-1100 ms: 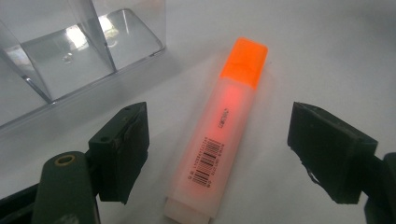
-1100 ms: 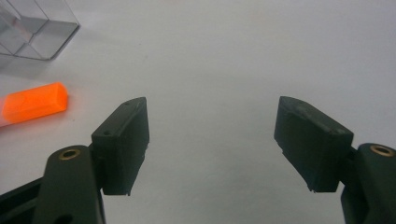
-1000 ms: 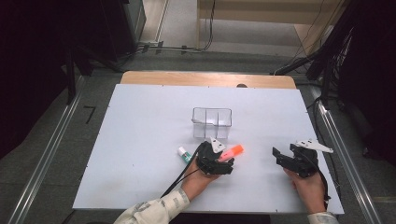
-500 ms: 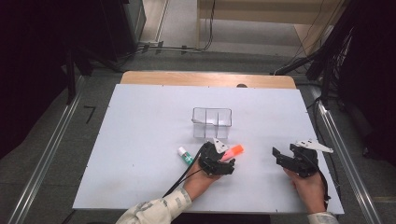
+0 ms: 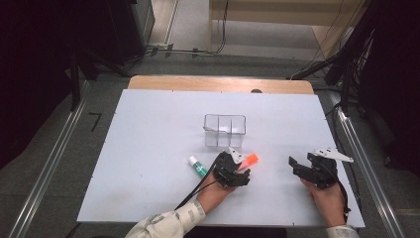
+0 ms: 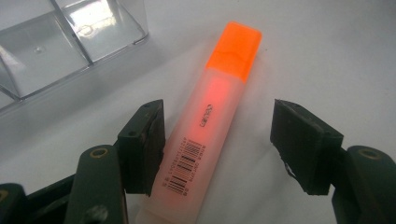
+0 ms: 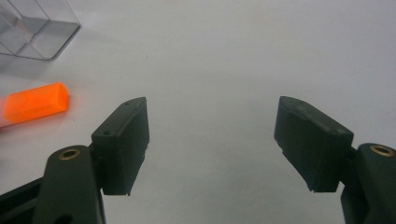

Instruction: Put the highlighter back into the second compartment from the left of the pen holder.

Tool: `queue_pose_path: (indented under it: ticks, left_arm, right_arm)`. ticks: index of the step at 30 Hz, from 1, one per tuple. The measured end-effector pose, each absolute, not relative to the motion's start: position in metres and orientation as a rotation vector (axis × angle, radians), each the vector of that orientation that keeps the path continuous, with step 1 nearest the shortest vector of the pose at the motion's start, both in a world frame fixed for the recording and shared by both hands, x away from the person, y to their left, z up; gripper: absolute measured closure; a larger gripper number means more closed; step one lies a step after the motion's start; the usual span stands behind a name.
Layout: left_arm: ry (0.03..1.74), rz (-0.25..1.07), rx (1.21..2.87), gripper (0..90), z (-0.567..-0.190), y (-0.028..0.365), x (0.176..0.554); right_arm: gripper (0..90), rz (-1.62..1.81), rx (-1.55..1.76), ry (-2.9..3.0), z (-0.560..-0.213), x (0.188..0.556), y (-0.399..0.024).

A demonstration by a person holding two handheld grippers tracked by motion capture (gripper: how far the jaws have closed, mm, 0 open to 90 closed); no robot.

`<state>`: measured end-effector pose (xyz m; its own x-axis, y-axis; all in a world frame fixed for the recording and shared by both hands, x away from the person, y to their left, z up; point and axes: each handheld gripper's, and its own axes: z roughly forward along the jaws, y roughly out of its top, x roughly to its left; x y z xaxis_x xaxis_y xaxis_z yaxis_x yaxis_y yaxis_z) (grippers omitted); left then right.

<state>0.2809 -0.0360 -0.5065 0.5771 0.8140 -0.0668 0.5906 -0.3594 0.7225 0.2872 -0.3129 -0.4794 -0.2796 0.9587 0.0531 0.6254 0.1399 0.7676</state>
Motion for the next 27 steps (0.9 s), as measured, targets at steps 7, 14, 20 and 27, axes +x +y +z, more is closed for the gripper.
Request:
queue_pose_path:
  ticks: [7,14,20,27]
  left_arm:
    - [1.116,0.418,2.095,39.5,-0.5065,-0.0367,0.2797]
    - [1.111,0.426,2.103,42.2,-0.506,-0.0386,0.2773]
    - [1.104,0.434,2.106,47.1,-0.5062,-0.0404,0.2756]
    - [1.094,0.433,2.114,53.6,-0.5058,-0.0416,0.2732]
  right_arm:
    - [25.2,0.968,1.516,1.969,-0.4794,0.2872,-0.3126]
    - [25.2,0.967,1.514,1.969,-0.4794,0.2873,-0.3125]
    - [25.2,0.967,1.515,1.97,-0.4794,0.2872,-0.3124]
    - [25.2,0.967,1.514,1.97,-0.4794,0.2871,-0.3124]
